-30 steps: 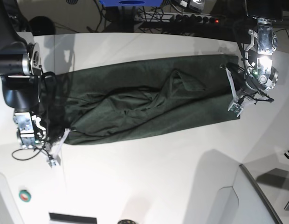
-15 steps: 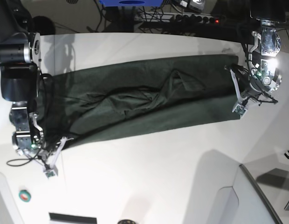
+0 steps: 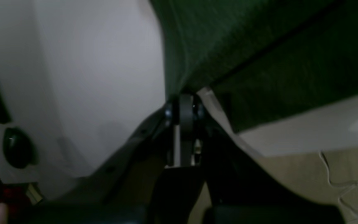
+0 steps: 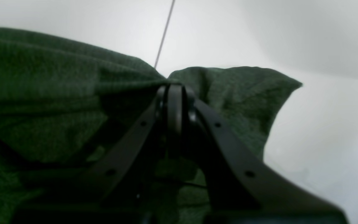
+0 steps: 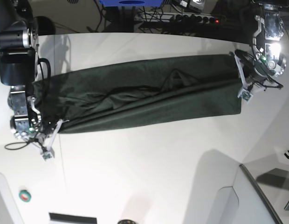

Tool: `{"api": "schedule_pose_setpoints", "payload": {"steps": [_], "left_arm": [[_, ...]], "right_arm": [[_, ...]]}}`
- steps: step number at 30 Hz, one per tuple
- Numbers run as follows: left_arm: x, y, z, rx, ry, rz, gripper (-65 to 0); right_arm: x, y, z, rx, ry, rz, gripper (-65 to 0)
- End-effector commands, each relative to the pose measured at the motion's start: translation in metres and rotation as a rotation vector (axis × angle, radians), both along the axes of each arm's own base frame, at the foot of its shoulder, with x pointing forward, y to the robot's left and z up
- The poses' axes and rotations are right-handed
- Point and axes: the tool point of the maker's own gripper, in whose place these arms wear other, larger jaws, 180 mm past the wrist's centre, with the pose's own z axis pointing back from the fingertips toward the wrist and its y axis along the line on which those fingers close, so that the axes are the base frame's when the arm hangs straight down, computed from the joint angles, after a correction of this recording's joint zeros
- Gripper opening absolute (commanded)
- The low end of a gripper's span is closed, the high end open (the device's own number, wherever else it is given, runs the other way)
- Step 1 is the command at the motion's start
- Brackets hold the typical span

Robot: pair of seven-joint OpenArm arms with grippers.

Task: Layout the t-shirt on the table in an organized manner, then fold the t-shirt properly
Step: 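Pull both shirt ends apart with both grippers to flatten the strip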

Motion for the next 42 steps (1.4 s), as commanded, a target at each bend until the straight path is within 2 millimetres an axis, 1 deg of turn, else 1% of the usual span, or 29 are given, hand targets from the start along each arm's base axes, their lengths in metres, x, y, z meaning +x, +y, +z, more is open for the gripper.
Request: {"api": "schedule_pose_setpoints", "payload": {"steps": [1,3,5,10,11,12,14,16,17,19,20,21,23,26,29,31,33,34,35,36,37,39,40,42], "left_arm": [[0.003,0.002,0.006,0.018,-0.014,-0.013,-65.0],[-0.004,0.001,0.002,0.019,0.006,-0.02,-65.0],[-0.005,0.0,0.001,0.018,0.01,-0.022,-65.0],[-0.006,-0.004,-0.001,0.007,0.011,-0.02,-65.0],[-0.006,-0.004,-0.002,0.013,0.013,-0.019,-65.0],[-0.007,-0.004,-0.002,0.013,0.014,-0.018,-65.0],[-0.008,-0.005,-0.003,0.012,0.017,-0.017,-65.0],[-0.011,-0.006,-0.003,0.013,0.022,-0.019,-65.0],[-0.01,-0.006,0.0,0.014,0.014,-0.021,-65.0],[-0.008,-0.007,0.006,0.018,-0.004,-0.025,-65.0],[-0.009,-0.008,0.007,0.018,-0.007,-0.029,-64.3],[-0.007,-0.009,0.011,0.021,-0.018,-0.035,-60.1],[-0.005,-0.011,0.017,0.023,-0.035,-0.045,-53.8],[0.0,-0.01,0.026,0.032,-0.063,-0.047,-47.2],[0.004,0.006,0.045,0.069,-0.096,0.012,-46.6],[0.009,0.007,0.056,0.079,-0.124,0.012,-46.6],[0.012,0.009,0.06,0.084,-0.136,0.012,-47.1],[0.018,0.006,0.061,0.078,-0.15,0.009,-47.4],[0.025,0.005,0.062,0.069,-0.161,0.017,-47.6],[0.029,0.002,0.056,0.043,-0.163,0.035,-48.2],[0.033,0.0,0.049,0.021,-0.162,0.058,-51.5],[0.048,-0.008,0.033,-0.045,-0.175,0.092,-65.0],[0.053,-0.01,0.024,-0.074,-0.177,0.106,-65.0],[0.057,-0.011,0.001,-0.124,-0.161,0.133,-65.0]], "right_arm": [[0.017,-0.008,0.018,-0.016,-0.06,-0.006,-65.0],[0.015,-0.008,0.017,-0.017,-0.057,-0.005,-65.0],[0.007,-0.01,0.011,-0.024,-0.026,-0.01,-65.0],[0.003,-0.009,0.007,-0.022,-0.006,-0.015,-64.7],[0.0,-0.009,0.005,-0.024,0.007,-0.017,-63.5],[-0.002,-0.01,0.004,-0.028,0.023,-0.021,-60.5],[-0.005,-0.011,0.004,-0.037,0.043,-0.025,-51.5],[-0.003,-0.012,0.007,-0.041,0.037,-0.025,-44.4],[0.001,-0.012,0.012,-0.043,0.02,-0.022,-43.1],[-0.001,-0.016,0.018,-0.045,0.01,-0.041,-42.9],[0.002,-0.02,0.027,-0.043,-0.006,-0.062,-42.9],[0.003,-0.024,0.034,-0.045,-0.016,-0.08,-42.9],[0.008,-0.03,0.05,-0.053,-0.045,-0.102,-42.9],[0.015,-0.037,0.072,-0.068,-0.092,-0.119,-42.9],[0.02,-0.046,0.088,-0.071,-0.135,-0.142,-42.9],[0.024,-0.049,0.092,-0.067,-0.147,-0.153,-43.1],[0.028,-0.048,0.092,-0.064,-0.146,-0.147,-43.4],[0.028,-0.047,0.088,-0.058,-0.142,-0.145,-43.4],[0.034,-0.042,0.086,-0.04,-0.156,-0.139,-43.7],[0.039,-0.04,0.083,-0.022,-0.169,-0.135,-45.6],[0.042,-0.039,0.075,-0.004,-0.165,-0.134,-50.6],[0.047,-0.036,0.061,0.027,-0.134,-0.141,-63.2],[0.047,-0.036,0.055,0.037,-0.118,-0.145,-65.0],[0.051,-0.034,0.049,0.056,-0.105,-0.15,-63.9]]}}
